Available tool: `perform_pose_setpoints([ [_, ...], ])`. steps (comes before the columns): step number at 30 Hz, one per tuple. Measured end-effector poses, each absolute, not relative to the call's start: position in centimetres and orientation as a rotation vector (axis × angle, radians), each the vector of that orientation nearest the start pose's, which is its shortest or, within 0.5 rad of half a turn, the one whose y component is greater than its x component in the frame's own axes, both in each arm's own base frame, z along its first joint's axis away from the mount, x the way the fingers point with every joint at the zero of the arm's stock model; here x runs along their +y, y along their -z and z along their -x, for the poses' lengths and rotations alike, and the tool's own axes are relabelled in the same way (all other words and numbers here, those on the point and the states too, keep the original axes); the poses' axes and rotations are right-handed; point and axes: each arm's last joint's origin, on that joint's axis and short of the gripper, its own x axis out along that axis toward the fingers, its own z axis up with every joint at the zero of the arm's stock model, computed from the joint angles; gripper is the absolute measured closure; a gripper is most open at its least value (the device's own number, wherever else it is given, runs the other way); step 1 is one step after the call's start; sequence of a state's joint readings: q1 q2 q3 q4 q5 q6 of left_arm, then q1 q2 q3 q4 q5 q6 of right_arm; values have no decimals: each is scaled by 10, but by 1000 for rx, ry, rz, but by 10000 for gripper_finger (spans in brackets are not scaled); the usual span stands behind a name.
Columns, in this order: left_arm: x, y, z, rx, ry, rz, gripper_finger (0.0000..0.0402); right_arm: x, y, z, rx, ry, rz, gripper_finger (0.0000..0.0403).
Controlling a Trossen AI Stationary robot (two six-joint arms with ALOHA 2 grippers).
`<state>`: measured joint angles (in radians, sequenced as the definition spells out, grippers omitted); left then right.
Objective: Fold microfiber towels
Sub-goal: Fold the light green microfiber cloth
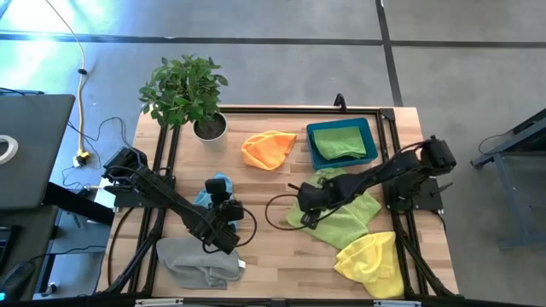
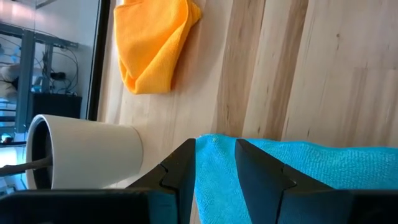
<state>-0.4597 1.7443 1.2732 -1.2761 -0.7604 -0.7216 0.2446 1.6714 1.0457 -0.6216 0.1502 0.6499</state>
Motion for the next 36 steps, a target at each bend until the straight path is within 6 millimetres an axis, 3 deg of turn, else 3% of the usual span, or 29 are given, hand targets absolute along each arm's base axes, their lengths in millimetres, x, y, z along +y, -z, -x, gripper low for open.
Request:
perform_pose_setpoints([
  [4, -113, -218, -274, 1207, -687, -403, 298, 73, -182, -293, 1300, 402, -273, 301],
  [15, -113, -219, -274, 1198, -698, -390, 298, 70, -155, -267, 1462, 499, -429, 302],
  [26, -113, -218, -274, 1197, -701, -376, 298, 74, -132, -294, 1172, 310, -352, 302],
  [36, -114, -218, -275, 1192, -696, -360, 298, 75, -120, -331, 841, 252, -142, 302],
])
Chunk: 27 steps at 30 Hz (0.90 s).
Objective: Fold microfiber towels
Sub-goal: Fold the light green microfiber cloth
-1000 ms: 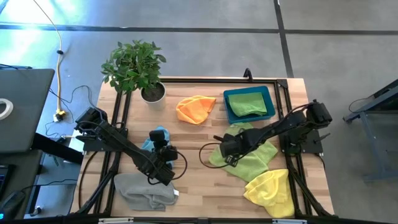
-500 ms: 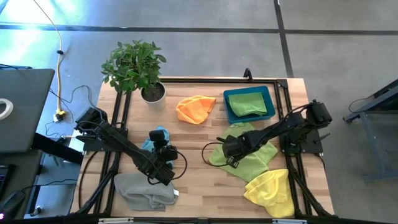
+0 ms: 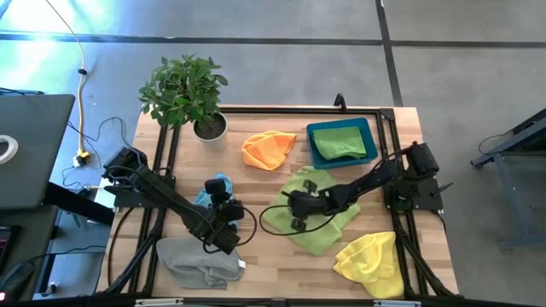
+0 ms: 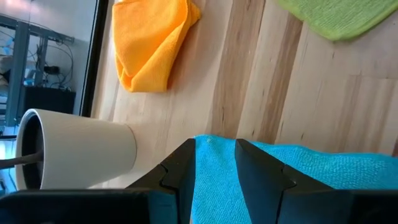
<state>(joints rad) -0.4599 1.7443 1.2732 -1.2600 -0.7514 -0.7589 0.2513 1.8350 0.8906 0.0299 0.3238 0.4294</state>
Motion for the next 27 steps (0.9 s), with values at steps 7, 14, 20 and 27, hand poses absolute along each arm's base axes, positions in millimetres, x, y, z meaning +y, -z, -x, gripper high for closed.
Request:
perform_pose_setpoints([
  [7, -115, -218, -275, 1202, -687, -346, 298, 73, -138, -344, 841, 212, -140, 302],
  [14, -115, -218, -275, 1203, -684, -347, 298, 85, -161, -340, 1119, 238, -209, 302],
  [20, -117, -217, -278, 1190, -652, -357, 298, 98, -167, -328, 1260, 352, -428, 302],
  [27, -119, -217, -284, 1164, -595, -374, 298, 99, -160, -313, 1297, 524, -392, 302],
])
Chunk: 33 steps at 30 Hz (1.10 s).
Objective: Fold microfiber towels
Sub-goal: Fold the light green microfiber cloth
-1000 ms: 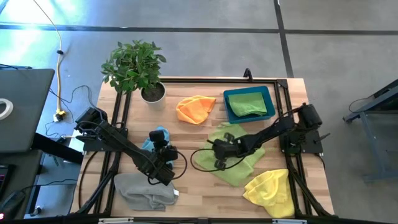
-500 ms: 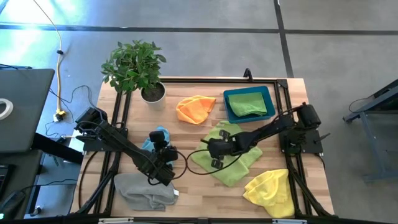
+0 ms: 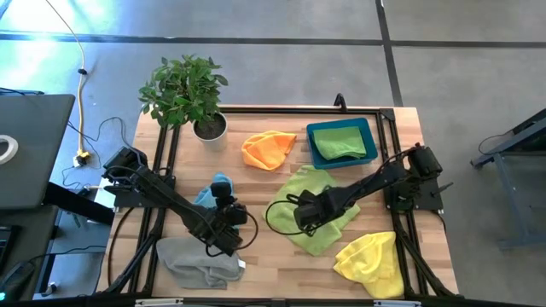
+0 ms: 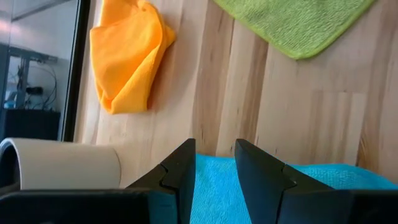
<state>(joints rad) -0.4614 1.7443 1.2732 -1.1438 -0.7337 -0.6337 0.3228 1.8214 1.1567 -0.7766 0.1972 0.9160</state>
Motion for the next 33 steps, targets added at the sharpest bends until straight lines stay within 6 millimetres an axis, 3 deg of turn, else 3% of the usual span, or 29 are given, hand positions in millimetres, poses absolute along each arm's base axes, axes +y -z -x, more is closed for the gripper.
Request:
perform_pose_setpoints([
  [11, -122, -216, -282, 1193, -560, -360, 298, 99, -124, -337, 1211, 378, -388, 302],
  [23, -131, -216, -279, 1171, -559, -337, 298, 67, -110, -382, 764, 528, -429, 302],
  [28, -137, -216, -276, 1167, -543, -335, 298, 54, -115, -387, 750, 492, -411, 302],
  [33, -145, -216, -273, 1153, -519, -333, 298, 58, -138, -382, 762, 390, -337, 302],
])
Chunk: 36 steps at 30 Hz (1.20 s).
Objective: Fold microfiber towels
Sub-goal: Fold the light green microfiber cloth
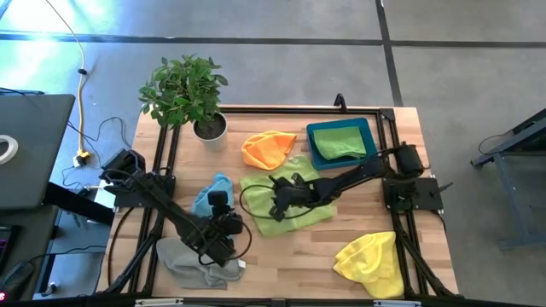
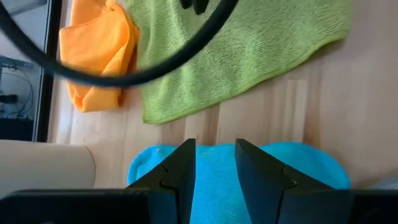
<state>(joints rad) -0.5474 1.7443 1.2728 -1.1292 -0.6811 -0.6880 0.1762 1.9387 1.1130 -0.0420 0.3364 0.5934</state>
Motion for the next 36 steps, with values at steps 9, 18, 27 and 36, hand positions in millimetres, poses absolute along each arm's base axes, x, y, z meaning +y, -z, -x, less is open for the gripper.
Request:
perform_pose_setpoints([
  [9, -156, -216, -284, 1037, -460, -262, 298, 74, -152, -342, 1077, 358, -224, 302],
  [18, -159, -207, -313, 936, -362, -283, 298, 93, -150, -317, 1250, 378, -139, 302],
  [27, -149, -179, -336, 946, -395, -254, 298, 100, -139, -318, 1250, 425, -176, 302],
  [36, -141, -138, -355, 1043, -339, -203, 298, 104, -123, -323, 1239, 461, -156, 302],
])
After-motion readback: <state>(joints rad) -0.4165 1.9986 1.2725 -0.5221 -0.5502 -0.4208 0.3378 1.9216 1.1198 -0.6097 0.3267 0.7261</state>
